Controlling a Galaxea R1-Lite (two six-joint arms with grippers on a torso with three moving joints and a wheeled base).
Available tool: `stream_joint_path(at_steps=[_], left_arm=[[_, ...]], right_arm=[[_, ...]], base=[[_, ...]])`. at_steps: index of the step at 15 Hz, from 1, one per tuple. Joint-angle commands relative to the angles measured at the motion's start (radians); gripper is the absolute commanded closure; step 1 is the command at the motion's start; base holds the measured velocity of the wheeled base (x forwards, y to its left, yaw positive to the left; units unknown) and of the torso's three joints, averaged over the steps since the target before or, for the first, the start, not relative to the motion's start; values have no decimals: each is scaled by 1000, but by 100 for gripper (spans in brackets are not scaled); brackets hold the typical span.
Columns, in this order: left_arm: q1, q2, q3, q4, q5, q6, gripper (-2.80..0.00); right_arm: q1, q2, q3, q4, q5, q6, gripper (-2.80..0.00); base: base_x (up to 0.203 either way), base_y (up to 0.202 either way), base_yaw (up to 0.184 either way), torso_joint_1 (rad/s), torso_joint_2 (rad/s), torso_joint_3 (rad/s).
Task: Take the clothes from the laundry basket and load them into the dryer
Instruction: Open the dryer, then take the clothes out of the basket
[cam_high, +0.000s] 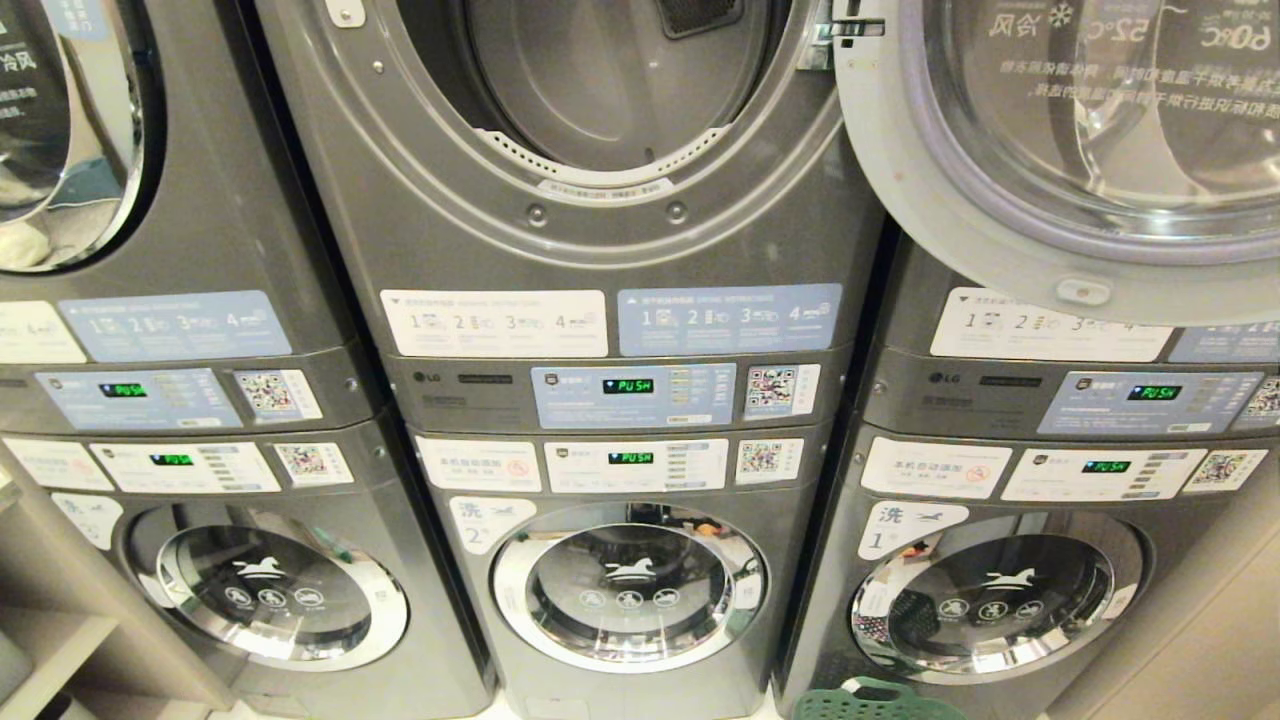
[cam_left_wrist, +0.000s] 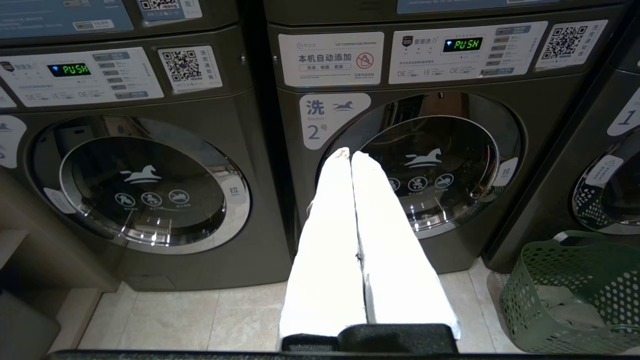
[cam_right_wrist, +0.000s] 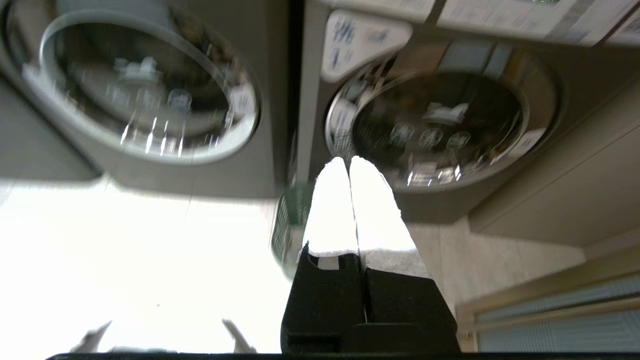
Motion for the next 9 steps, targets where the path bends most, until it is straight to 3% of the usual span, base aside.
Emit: stream_joint_path(at_steps=[1, 9], left_arm=[[1, 0, 0, 1, 0, 0, 0], [1, 0, 0, 1, 0, -6, 0]], right_arm=[[35, 1, 2, 42, 0, -5, 0], [58, -205, 3, 46, -6, -6, 0]], base=[[0, 0, 0, 0, 0, 0], [0, 0, 0, 0, 0, 0]])
